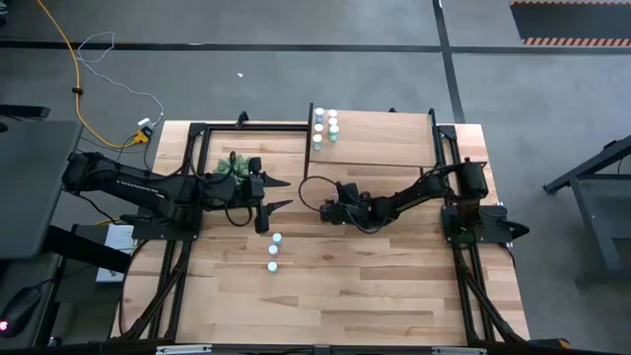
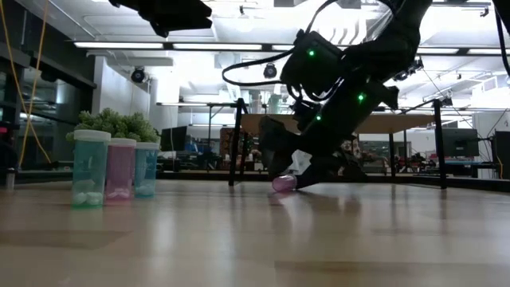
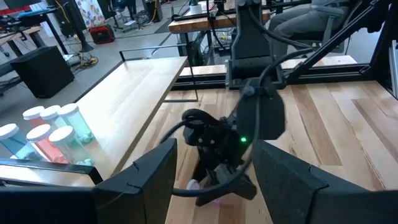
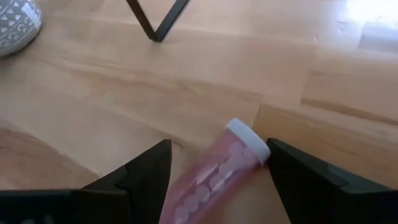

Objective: Pick and place medicine bottles onto shelf by color
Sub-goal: Put the transparent pink medicine bottle on the shelf

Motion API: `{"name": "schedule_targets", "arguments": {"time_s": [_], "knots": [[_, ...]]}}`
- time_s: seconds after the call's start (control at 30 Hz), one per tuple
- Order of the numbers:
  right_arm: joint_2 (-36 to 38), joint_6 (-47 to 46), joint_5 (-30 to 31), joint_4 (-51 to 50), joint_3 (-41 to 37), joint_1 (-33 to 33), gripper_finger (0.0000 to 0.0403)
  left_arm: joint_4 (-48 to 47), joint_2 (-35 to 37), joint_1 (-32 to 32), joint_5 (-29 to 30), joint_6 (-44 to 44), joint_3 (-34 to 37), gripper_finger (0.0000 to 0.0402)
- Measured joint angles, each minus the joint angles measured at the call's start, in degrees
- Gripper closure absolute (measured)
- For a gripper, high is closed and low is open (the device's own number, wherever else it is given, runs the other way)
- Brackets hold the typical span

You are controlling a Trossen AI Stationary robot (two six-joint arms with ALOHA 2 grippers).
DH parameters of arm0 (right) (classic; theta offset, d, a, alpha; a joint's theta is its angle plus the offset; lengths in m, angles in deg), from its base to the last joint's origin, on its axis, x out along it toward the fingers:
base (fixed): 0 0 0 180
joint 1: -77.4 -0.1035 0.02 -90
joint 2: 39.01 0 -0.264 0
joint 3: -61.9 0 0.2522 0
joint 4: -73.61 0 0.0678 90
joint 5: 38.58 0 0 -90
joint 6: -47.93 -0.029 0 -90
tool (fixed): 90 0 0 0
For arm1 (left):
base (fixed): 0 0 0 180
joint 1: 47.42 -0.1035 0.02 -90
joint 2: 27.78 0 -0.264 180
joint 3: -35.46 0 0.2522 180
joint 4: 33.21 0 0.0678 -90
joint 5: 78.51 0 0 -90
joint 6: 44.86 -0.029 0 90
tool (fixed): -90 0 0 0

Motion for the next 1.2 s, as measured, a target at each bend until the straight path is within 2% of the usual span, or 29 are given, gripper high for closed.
{"name": "schedule_targets", "arguments": {"time_s": [0.53,0.93,1.2], "knots": [[0.07,-3.93,0.18,-1.96,0.06,-2.84,0.0158,-0.01,-0.02,0.01,-0.02,0.00,0.02,0.0202],[0.06,-2.07,-0.02,-2.27,0.04,-1.48,0.0280,0.00,-0.02,0.00,-0.02,0.00,0.02,0.0202],[5.73,9.45,-3.59,-5.51,-0.02,-2.79,0.0318,-1.13,-0.02,0.01,-0.02,-0.02,0.02,0.0202]]}}
